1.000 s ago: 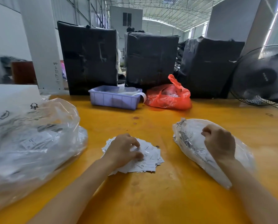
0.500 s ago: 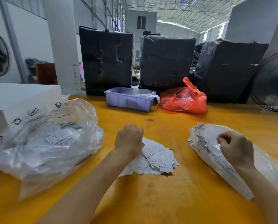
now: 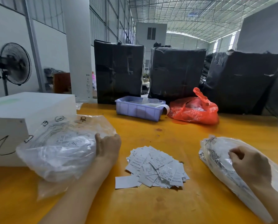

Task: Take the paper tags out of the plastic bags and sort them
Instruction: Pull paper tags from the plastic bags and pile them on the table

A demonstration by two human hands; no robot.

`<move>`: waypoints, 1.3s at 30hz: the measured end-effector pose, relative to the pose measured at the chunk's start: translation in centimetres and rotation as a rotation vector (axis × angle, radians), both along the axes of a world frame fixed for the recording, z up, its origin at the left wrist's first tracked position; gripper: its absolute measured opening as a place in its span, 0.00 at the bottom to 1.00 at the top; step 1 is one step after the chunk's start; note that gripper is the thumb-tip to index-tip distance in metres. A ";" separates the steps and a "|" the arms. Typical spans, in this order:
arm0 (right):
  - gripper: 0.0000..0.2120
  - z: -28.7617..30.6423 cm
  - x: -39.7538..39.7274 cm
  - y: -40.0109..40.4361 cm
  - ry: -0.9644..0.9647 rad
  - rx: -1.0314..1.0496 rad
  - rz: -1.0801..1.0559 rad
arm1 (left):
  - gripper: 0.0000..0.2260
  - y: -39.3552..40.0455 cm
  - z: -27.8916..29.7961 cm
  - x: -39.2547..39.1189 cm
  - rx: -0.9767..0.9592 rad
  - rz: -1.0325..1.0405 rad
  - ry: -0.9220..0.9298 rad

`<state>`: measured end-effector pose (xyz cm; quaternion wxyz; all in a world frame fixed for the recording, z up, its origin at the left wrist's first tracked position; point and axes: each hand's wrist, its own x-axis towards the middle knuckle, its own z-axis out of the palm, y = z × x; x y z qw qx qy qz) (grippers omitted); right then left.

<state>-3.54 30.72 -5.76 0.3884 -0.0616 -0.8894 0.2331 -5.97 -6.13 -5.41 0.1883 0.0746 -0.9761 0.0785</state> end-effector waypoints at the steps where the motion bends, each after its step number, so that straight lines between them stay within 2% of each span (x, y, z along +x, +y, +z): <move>1: 0.05 -0.1 -0.1 0.1 -0.001 -0.003 -0.011 | 0.18 -0.1 -0.2 -0.1 -0.007 -0.074 0.015; 4: 0.06 -0.6 -0.5 0.5 -0.010 -0.006 -0.053 | 0.22 -0.5 -0.7 0.0 0.070 -0.337 0.142; 7: 0.09 -1.3 -1.0 1.1 -0.045 -0.037 -0.048 | 0.21 -0.6 -0.7 0.3 0.170 -0.661 0.316; 9: 0.15 -1.8 -1.6 1.6 -0.062 -0.086 -0.028 | 0.21 -0.6 -0.8 0.0 0.156 -0.786 0.357; 10: 0.17 -2.1 -1.8 1.9 -0.066 -0.093 -0.034 | 0.23 -0.4 -0.7 0.0 0.151 -0.796 0.318; 15: 0.17 -4.0 -3.2 3.9 -0.076 -0.056 -0.050 | 0.21 0.9 0.2 0.2 -0.037 -0.373 0.003; 17: 0.17 -4.3 -3.5 4.4 -0.083 -0.042 -0.060 | 0.24 1.3 1.5 0.6 -0.029 -0.273 -0.076; 20: 0.16 -4.5 -3.6 4.4 -0.098 -0.038 -0.060 | 0.33 1.3 2.9 1.1 -0.006 -0.100 -0.302; 23: 0.17 -4.0 -3.0 3.6 -0.092 -0.037 -0.074 | 0.32 1.0 2.8 1.5 0.085 0.017 -0.419; 27: 0.16 -2.0 -1.3 1.5 -0.126 -0.021 -0.079 | 0.34 0.7 2.0 1.5 0.076 -0.006 -0.320; 31: 0.07 -0.3 0.1 -0.2 -0.104 0.001 -0.093 | 0.36 1.0 2.2 0.9 0.051 -0.046 -0.162; 36: 0.03 0.5 0.7 -1.2 0.002 -0.079 -0.020 | 0.34 2.3 3.1 1.3 0.006 0.038 -0.174; 39: 0.03 1.2 0.8 -1.3 0.165 -0.233 -0.015 | 0.30 4.0 3.4 2.2 -0.075 -0.062 0.076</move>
